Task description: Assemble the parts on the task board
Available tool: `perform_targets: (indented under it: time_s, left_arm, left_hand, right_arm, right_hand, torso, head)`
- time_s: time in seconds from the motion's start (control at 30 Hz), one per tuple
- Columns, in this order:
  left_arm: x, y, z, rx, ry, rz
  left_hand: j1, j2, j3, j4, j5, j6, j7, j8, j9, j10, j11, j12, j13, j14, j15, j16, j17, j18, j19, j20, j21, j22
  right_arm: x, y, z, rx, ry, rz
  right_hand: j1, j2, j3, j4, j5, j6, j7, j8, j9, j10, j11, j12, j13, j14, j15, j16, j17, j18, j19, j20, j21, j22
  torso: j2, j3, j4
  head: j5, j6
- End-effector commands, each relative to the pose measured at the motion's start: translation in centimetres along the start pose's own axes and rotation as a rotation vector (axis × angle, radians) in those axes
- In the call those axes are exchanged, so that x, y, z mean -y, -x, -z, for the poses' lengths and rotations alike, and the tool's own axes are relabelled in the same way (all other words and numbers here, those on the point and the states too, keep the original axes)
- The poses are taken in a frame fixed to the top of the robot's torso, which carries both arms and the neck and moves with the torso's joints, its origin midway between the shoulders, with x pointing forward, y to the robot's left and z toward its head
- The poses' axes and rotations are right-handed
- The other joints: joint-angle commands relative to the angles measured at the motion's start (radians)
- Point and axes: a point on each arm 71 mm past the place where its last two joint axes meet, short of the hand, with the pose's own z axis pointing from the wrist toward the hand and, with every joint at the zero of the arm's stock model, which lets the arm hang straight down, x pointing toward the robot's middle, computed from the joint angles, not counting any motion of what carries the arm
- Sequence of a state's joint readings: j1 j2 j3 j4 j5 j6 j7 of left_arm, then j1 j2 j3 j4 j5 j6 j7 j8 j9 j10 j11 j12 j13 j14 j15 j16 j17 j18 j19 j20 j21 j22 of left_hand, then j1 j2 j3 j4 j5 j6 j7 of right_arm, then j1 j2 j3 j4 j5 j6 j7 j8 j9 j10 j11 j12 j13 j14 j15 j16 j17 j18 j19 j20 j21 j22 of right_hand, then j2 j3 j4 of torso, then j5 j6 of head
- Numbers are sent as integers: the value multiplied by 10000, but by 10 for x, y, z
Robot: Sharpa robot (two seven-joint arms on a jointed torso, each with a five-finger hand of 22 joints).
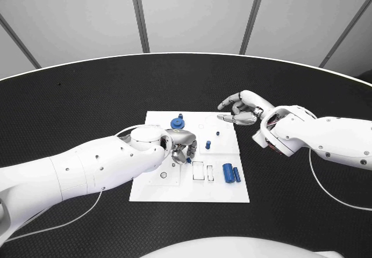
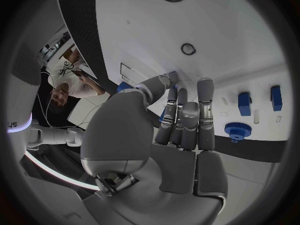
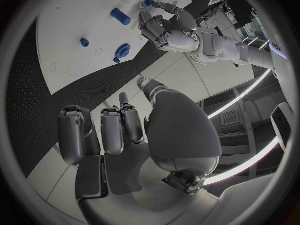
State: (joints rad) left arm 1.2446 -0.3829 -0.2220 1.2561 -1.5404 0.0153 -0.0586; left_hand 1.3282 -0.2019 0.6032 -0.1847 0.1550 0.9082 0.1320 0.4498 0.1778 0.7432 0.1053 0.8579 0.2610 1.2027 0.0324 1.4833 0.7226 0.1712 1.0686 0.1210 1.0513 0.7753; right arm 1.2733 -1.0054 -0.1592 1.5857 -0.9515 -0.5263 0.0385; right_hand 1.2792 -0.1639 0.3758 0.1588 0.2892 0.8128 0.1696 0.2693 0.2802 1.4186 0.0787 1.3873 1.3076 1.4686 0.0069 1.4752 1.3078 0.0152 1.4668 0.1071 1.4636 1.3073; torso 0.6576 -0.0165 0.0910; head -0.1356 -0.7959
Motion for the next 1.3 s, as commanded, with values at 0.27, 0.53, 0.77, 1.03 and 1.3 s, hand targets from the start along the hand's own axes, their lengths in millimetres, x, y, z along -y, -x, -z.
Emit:
perform_targets:
  time_s: [0.27,0.53,0.77,1.03,1.3]
  left_arm:
    - [2,0,-1,-58,23,-16]
    - [1,-1,-2,-260,134,-179]
    - [2,-2,-2,-344,151,-247]
    - [3,-1,-3,-268,182,-265]
    - [3,0,-3,-95,219,-258]
  left_hand:
    - [-84,57,-12,80,-64,73,15,-27,-4,-63,-15,64,7,99,9,63,71,95,84,15,42,11]
    - [-126,80,-7,113,-64,122,6,-8,6,-80,-22,88,2,58,3,60,-55,99,74,10,25,-18]
    - [-167,92,-8,141,-69,180,-6,14,17,-97,-26,106,-2,50,1,63,-89,102,65,7,11,-40]
    - [-572,-69,-287,365,-99,131,-25,-67,-5,-183,-35,243,-6,58,4,98,-168,94,85,17,-51,-94]
    - [-622,38,-339,484,-89,144,-20,-100,-10,-165,-66,331,-4,61,-17,112,-254,79,171,5,-27,-50]
  right_arm:
    - [0,0,0,-1,-7,1]
    - [0,0,0,-9,-12,-2]
    - [0,0,0,-13,-16,-4]
    - [0,0,0,-14,-22,-6]
    - [0,0,1,-16,-20,-9]
  right_hand:
    - [64,4,66,-14,38,80,-9,54,-10,54,5,31,801,593,-70,4,727,151,516,-61,-3,1680]
    - [64,4,66,-14,38,80,-9,54,-10,54,5,31,801,593,-70,4,727,151,516,-61,-3,1680]
    - [64,4,66,-14,38,80,-9,54,-10,54,5,31,801,593,-70,4,727,151,516,-61,-3,1680]
    - [64,4,66,-14,38,80,-9,54,-10,54,5,31,801,593,-70,4,727,151,516,-61,-3,1680]
    - [64,4,66,-14,38,80,-9,54,-10,54,5,31,801,593,-70,4,727,151,516,-61,-3,1680]
  torso:
    - [6,-5,2]
    - [8,-12,7]
    - [7,-10,5]
    - [9,-7,2]
    - [6,-11,2]
  head:
    - [-7,0]
    - [-16,0]
    - [-11,2]
    - [-21,-2]
    - [-24,8]
